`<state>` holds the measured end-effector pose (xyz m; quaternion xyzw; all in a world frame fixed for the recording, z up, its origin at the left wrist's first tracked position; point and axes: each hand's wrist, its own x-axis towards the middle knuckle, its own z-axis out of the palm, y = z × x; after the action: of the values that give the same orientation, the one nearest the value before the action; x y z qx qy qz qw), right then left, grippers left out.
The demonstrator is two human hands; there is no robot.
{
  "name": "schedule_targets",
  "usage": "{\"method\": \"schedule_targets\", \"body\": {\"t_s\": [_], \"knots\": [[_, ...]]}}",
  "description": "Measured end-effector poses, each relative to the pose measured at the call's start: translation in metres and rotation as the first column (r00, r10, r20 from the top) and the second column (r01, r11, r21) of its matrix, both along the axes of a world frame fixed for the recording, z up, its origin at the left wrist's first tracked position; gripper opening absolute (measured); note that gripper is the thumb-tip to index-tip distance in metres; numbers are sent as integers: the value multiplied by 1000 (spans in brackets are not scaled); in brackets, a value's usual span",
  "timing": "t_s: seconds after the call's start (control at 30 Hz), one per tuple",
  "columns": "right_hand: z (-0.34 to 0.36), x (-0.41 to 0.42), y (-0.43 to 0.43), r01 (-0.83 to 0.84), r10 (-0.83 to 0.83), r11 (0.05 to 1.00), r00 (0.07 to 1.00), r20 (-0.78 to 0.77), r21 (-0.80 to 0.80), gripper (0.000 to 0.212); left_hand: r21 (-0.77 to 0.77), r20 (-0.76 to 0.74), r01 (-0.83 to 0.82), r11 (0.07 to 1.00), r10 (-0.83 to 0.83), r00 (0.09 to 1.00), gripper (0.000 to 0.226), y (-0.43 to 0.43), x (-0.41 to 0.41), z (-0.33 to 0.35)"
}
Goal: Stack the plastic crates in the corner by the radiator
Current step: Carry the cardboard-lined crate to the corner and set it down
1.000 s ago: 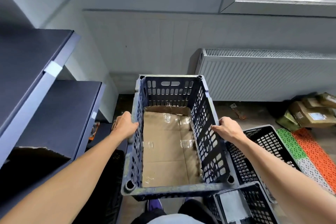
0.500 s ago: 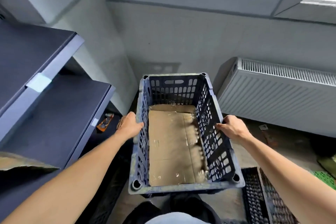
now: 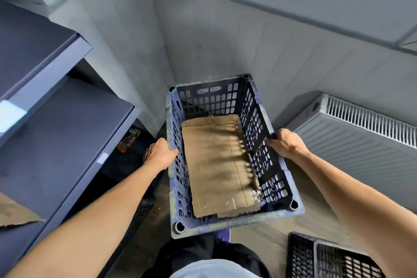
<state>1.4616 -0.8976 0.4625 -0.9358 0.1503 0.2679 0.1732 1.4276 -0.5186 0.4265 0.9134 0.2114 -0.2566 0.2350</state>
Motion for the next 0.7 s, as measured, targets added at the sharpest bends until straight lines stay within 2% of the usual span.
{"method": "schedule_targets", "body": {"t_s": [0.37,0.47,0.6,0.7], "knots": [[-40,107,14,-62,56,996,994,-89,-57,25,-49,-124,-79,996,72,990,29,-4,74,-58],[-57,130,17,-127,119,991,982,-145,-48,33,-51,-142,-137,989,129,981,26,-5,78,-68],[-79,157,25,-207,196,978,962,-187,-39,28,-27,-174,-199,980,192,966,25,-9,79,-86],[-103,178,26,-238,225,970,954,-200,-47,34,-27,-199,-305,952,294,935,21,-13,77,-108]]}}
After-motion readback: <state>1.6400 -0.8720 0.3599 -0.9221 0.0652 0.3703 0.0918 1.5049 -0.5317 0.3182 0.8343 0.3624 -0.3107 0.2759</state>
